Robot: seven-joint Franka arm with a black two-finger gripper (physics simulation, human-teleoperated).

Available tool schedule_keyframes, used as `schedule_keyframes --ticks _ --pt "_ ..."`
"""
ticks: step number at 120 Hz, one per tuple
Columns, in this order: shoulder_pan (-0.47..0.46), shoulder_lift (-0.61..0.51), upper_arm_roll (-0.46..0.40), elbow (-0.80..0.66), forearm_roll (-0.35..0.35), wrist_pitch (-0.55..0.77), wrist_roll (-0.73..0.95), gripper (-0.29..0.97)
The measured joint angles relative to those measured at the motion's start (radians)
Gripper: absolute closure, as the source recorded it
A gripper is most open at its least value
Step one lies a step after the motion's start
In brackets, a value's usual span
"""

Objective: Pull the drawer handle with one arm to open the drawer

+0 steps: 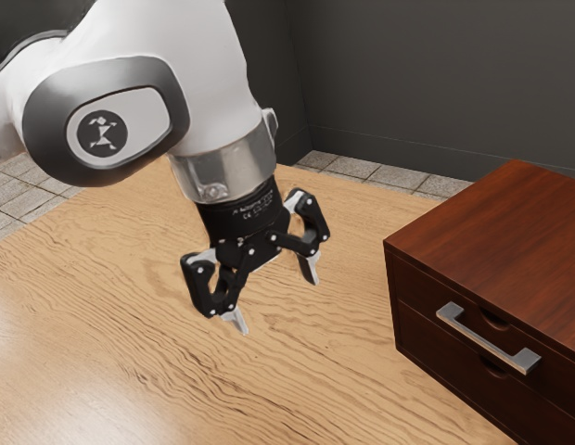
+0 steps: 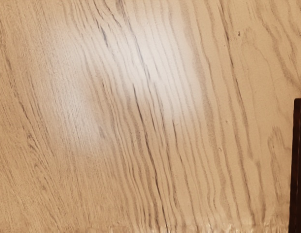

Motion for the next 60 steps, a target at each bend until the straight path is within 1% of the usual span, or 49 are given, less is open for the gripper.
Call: schedule_keyframes --ticks 9,16,38,60 --pt "-0.071 0.015 0.022 -0.008 -0.008 0.042 -0.015 0.00" --pt "-0.102 0.022 0.029 -0.024 -0.016 0.078 -0.025 0.00" --pt "-0.139 0.043 0.030 -0.055 -0.042 0.186 -0.050 0.00" --pt "-0.166 0.073 0.027 -0.058 -0.064 0.256 -0.068 0.00"
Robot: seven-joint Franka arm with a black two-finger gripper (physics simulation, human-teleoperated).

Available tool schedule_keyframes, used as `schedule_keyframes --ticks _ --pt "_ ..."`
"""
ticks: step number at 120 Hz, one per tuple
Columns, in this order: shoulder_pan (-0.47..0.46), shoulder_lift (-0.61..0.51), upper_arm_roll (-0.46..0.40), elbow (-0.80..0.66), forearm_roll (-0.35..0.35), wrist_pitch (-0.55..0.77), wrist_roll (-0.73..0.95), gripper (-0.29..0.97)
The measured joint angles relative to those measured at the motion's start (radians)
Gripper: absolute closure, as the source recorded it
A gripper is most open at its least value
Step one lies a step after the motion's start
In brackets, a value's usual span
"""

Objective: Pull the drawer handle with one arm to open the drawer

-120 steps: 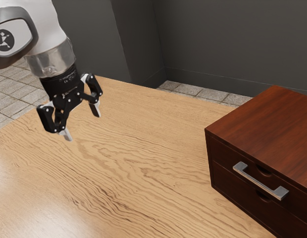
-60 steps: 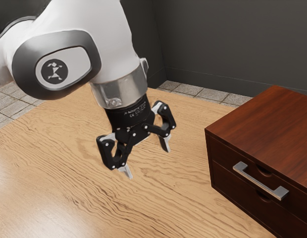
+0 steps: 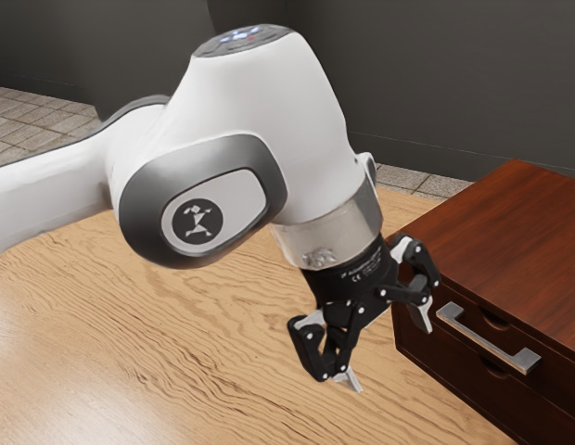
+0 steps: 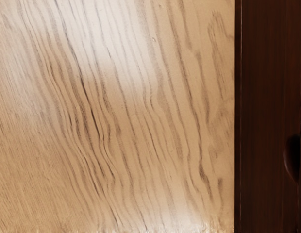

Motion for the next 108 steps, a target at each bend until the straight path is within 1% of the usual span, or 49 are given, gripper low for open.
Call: schedule_keyframes --ticks 50,108 --pt "0.000 0.035 -0.007 -0.015 -0.007 0.090 -0.010 0.00" --pt "0.000 0.065 -0.009 -0.035 -0.010 0.154 0.002 0.01"
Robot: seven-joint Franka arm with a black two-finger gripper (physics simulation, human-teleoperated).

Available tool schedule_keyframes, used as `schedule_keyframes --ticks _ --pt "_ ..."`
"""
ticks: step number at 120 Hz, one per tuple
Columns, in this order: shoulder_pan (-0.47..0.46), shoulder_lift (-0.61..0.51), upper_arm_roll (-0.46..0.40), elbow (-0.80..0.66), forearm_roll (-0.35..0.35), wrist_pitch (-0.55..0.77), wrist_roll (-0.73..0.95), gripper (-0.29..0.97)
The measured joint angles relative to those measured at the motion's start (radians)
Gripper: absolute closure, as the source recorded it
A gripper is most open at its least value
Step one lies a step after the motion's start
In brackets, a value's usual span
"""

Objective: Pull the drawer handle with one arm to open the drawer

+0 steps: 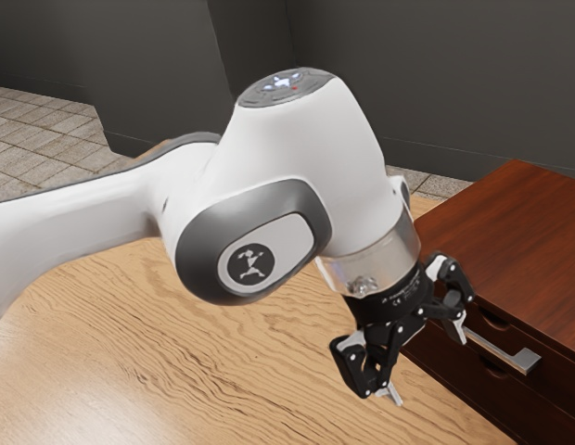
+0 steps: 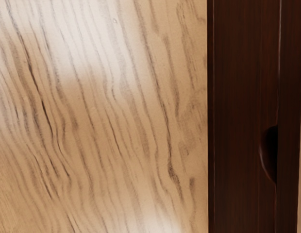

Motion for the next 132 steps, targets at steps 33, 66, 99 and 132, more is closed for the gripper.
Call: schedule_keyframes --ticks 33,66,99,132 --pt "0.009 0.022 0.000 -0.002 0.001 0.051 0.021 0.06" --pt "0.018 0.055 0.000 -0.001 0.002 0.090 0.042 0.07" --pt "0.021 0.073 0.000 0.001 0.000 0.111 0.064 0.08" --pt "0.023 0.095 0.001 0.009 0.001 0.135 0.093 0.08"
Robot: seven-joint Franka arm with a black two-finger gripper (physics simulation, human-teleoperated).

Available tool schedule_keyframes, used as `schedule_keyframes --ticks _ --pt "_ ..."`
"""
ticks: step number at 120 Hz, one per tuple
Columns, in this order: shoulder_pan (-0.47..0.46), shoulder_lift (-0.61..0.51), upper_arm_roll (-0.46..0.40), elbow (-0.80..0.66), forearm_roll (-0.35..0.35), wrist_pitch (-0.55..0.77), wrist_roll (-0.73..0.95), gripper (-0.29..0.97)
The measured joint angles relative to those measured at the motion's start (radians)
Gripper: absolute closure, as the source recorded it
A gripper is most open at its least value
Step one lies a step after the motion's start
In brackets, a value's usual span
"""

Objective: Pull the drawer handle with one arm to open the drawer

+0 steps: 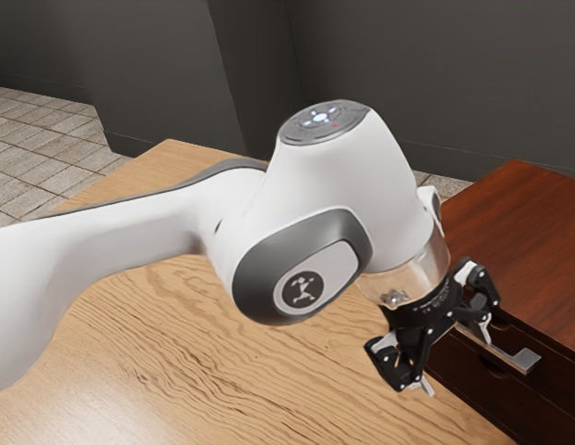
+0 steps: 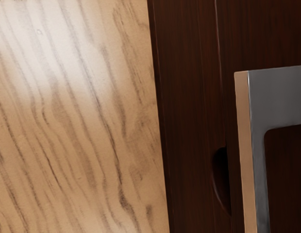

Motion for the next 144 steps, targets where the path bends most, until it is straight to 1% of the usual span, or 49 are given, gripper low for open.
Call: schedule_keyframes --ticks 84,88,101,110,144 --pt "0.017 0.025 0.001 0.023 0.005 0.048 0.069 0.08" --pt "0.016 0.025 0.002 0.023 0.004 0.048 0.071 0.11" --pt "0.016 0.025 0.001 0.022 0.005 0.049 0.079 0.26" --pt "0.019 0.025 0.000 0.020 0.005 0.050 0.083 0.34" --pt "0.020 0.022 0.001 0.012 0.004 0.055 0.097 0.51"
